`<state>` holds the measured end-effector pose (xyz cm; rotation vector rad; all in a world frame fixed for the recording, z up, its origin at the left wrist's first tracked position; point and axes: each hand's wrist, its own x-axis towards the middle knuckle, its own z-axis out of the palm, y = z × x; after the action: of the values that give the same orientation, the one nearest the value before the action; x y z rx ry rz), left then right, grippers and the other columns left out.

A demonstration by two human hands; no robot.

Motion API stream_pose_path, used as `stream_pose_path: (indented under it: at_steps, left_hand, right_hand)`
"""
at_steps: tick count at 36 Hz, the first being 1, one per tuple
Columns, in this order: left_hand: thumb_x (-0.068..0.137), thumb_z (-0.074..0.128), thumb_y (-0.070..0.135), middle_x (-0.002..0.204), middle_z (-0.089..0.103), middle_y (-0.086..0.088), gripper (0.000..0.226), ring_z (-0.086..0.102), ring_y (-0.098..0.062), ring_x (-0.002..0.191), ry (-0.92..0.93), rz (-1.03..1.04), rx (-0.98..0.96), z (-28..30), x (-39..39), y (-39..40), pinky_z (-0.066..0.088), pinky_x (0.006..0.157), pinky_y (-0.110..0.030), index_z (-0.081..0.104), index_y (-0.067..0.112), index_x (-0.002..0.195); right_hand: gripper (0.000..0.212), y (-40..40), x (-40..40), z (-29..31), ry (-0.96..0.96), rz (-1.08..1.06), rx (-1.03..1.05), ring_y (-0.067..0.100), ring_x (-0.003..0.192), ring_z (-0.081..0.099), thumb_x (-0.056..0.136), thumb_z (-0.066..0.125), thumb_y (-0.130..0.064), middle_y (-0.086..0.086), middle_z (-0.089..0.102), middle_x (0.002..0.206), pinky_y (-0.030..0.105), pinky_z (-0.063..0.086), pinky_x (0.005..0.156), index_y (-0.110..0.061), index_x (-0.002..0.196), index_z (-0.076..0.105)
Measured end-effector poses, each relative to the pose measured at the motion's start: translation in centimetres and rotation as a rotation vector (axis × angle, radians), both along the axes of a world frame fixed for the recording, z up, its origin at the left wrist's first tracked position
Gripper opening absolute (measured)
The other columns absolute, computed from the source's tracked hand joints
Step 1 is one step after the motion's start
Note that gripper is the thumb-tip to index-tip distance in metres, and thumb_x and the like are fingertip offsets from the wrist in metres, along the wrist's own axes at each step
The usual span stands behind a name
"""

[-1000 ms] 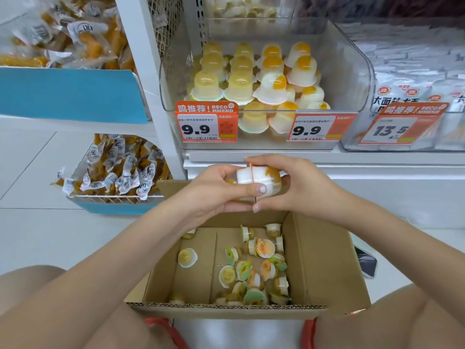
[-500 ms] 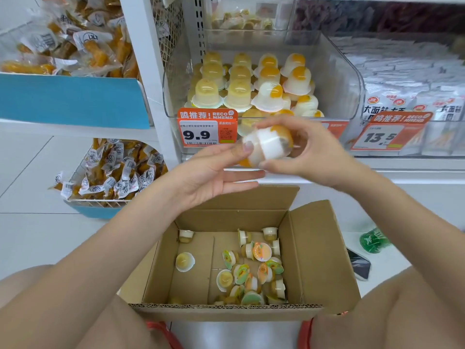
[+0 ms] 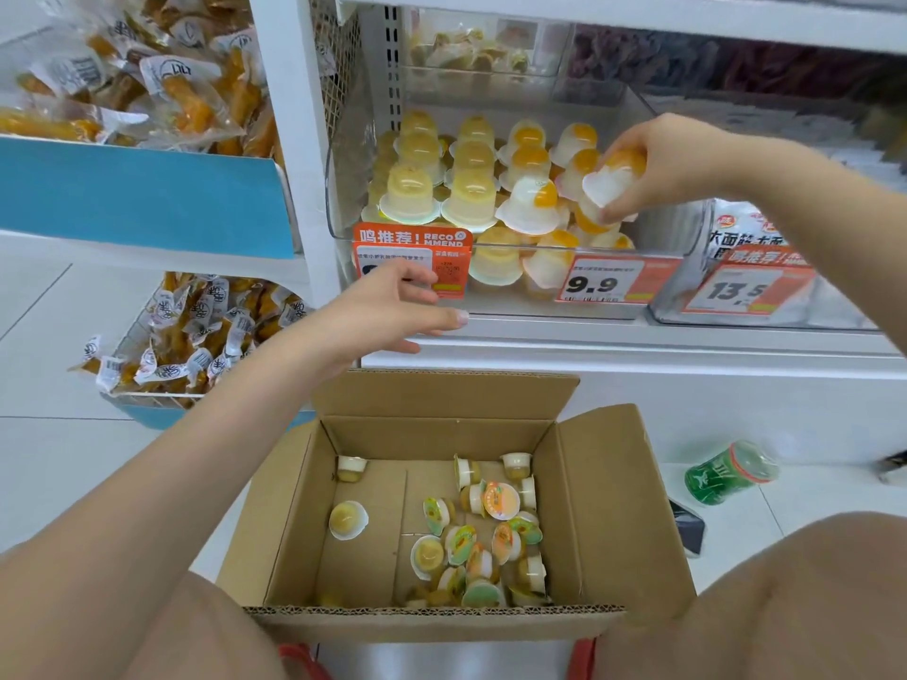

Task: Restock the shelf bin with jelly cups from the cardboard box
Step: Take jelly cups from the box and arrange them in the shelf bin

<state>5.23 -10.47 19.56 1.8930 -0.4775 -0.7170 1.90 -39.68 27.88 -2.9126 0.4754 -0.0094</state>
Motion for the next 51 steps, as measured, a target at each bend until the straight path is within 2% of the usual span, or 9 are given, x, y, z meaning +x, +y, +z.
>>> stream_pose_path:
  at_steps: [12,20,24,29,34,38,42,45,51]
  left_hand:
    - [0.076,0.076,0.032,0.118,0.057,0.004,0.064,0.064,-0.006,0.097,-0.037,-0.044,0.017,-0.2,0.2,-0.1,0.057,0.081,-0.031,0.044,0.020,0.129]
    - [0.075,0.076,0.034,0.119,0.057,0.006,0.068,0.065,0.002,0.087,-0.040,-0.101,0.033,-0.4,0.1,-0.6,0.057,0.078,-0.027,0.041,0.022,0.132]
    - [0.075,0.076,0.034,0.119,0.056,0.006,0.068,0.062,0.001,0.093,-0.044,-0.111,0.042,-0.5,0.1,-0.7,0.057,0.080,-0.028,0.041,0.024,0.131]
    - [0.074,0.076,0.034,0.119,0.056,0.006,0.067,0.058,-0.005,0.103,-0.055,-0.116,0.051,-0.7,0.0,-0.5,0.057,0.080,-0.029,0.040,0.025,0.130]
    - [0.074,0.077,0.032,0.118,0.056,0.006,0.067,0.057,-0.008,0.105,-0.056,-0.113,0.074,-1.0,-0.4,-0.3,0.056,0.082,-0.030,0.040,0.026,0.131]
    - [0.076,0.075,0.031,0.116,0.055,0.007,0.060,0.060,-0.010,0.096,-0.056,-0.114,0.125,-2.4,-1.1,-0.1,0.055,0.078,-0.026,0.042,0.027,0.126]
    - [0.076,0.075,0.035,0.115,0.056,0.007,0.062,0.061,-0.012,0.093,-0.072,-0.179,0.258,-6.4,-2.0,0.2,0.049,0.077,-0.022,0.042,0.025,0.127]
    - [0.076,0.077,0.031,0.115,0.057,0.002,0.064,0.056,-0.011,0.093,-0.073,-0.247,0.395,-10.8,-2.4,0.9,0.043,0.074,-0.022,0.043,0.020,0.128]
    - [0.077,0.077,0.019,0.132,0.050,-0.013,0.070,0.051,-0.024,0.118,0.040,-0.308,0.756,-20.1,-3.0,3.9,0.040,0.093,-0.025,0.039,0.005,0.134]
  right_hand:
    - [0.065,0.8,2.1,-0.8,0.203,0.111,-0.145,0.025,0.093,0.049,0.065,0.082,-0.040,0.003,0.053,0.107,0.034,0.041,0.078,-0.023,0.120,0.054]
    - [0.075,0.9,2.5,-1.5,0.250,0.119,-0.146,0.022,0.094,0.044,0.069,0.081,-0.038,0.000,0.047,0.108,0.033,0.038,0.079,-0.021,0.133,0.047]
    - [0.075,1.0,2.0,-1.4,0.240,0.120,-0.125,0.022,0.099,0.044,0.069,0.081,-0.036,0.004,0.050,0.120,0.033,0.038,0.083,-0.025,0.134,0.046]
    - [0.072,0.7,-0.1,-0.9,0.128,0.106,-0.063,0.025,0.098,0.054,0.070,0.083,-0.027,0.007,0.056,0.122,0.037,0.045,0.088,-0.023,0.132,0.048]
    - [0.060,1.5,-3.7,-1.0,-0.154,0.133,-0.028,0.030,0.099,0.057,0.072,0.081,-0.018,0.012,0.057,0.117,0.045,0.048,0.091,-0.019,0.126,0.054]
    - [0.046,3.1,-6.3,-3.3,-0.303,0.273,-0.091,0.031,0.108,0.050,0.076,0.072,-0.008,0.014,0.055,0.116,0.029,0.035,0.091,-0.014,0.120,0.058]
    - [0.034,6.1,-8.3,-8.0,-0.377,0.391,-0.056,0.031,0.111,0.049,0.082,0.066,-0.006,0.010,0.057,0.115,0.043,0.046,0.087,-0.010,0.115,0.059]
    - [0.032,8.4,-9.2,-13.7,-0.175,0.489,0.055,0.025,0.117,0.046,0.087,0.063,-0.011,0.004,0.055,0.121,0.043,0.047,0.088,-0.014,0.118,0.056]
    - [0.049,9.7,-9.2,-27.1,0.455,0.527,0.090,0.022,0.123,0.044,0.088,0.061,-0.012,0.004,0.050,0.127,0.036,0.046,0.093,-0.018,0.133,0.045]
